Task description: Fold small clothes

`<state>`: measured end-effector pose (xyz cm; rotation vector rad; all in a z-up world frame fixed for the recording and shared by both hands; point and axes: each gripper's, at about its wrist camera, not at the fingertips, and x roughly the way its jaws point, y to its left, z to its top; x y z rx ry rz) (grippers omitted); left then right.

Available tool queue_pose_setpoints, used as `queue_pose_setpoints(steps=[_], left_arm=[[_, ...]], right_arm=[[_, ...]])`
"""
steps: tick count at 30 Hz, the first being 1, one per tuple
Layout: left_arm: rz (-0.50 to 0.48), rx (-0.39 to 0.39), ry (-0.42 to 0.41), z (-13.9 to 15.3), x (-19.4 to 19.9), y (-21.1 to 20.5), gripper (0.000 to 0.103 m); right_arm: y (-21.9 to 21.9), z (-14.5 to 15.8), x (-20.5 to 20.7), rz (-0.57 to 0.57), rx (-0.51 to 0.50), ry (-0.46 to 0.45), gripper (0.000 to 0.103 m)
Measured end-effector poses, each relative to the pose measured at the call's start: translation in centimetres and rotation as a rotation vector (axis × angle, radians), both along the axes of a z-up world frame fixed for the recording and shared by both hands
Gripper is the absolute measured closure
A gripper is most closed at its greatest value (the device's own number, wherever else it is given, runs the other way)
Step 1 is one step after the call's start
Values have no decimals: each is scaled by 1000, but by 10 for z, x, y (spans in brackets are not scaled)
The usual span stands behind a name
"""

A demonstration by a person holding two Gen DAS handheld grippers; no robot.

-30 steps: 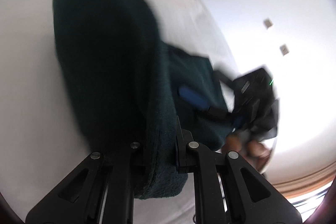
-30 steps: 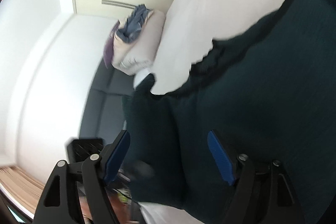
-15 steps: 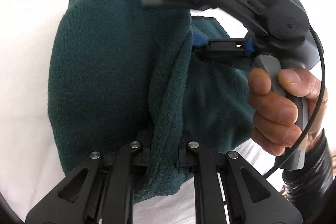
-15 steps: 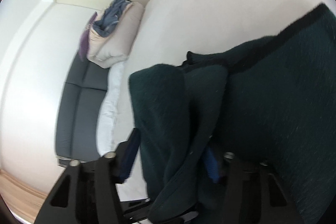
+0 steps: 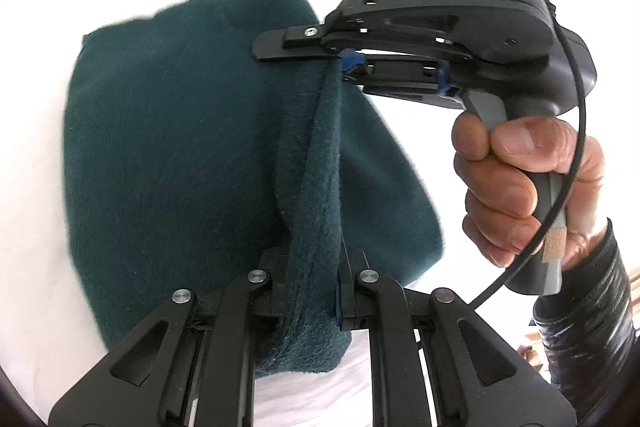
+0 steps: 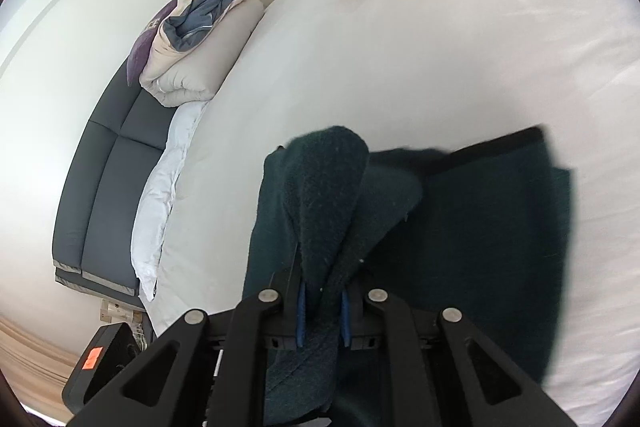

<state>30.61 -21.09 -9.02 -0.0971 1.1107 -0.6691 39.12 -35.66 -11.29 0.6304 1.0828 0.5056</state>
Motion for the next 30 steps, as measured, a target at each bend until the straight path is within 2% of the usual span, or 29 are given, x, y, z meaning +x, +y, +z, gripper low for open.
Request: queue_pose_setpoints(steps=[6,13,16,17,18,19,20,22,24,26,28,30], left_arm=[[-18,-16,-1,1,-1,-33,91],[-26,0,10,-8,-4,-49,91],[-38,-44,32,-5,-6,-47,74],[-62,-58,45,-1,-9,-41,51],[-69,-75,48,4,-12,-32,31],[-62,-93,35,13,-19,-21,26],[-45,-109,11,24,-25,-3,26],[-47,-143,-9,35,-29,26,26],[-19,-149,-52,46,-29,62,26],[15,-117,-84,49,-18,87,26],[67,-100,-60,42,-5,110,26],[92,-81,-75,37,0,123,26]], right_arm=[[-54,-6,-5,-39,-29,26,89],[-92,-40,-10,-98,-18,92,89],[-96,-53,-10,-123,2,113,86],[-98,-56,-11,-135,24,120,86],[-101,-58,-13,-141,48,126,80],[-104,-57,-16,-149,70,135,75],[-106,-55,-21,-156,85,135,73],[-105,-48,-35,-147,94,110,55],[-102,-42,-54,-140,103,97,50],[-98,-36,-75,-124,101,87,49],[-92,-32,-94,-117,71,94,47],[-85,-27,-115,-129,17,97,45]])
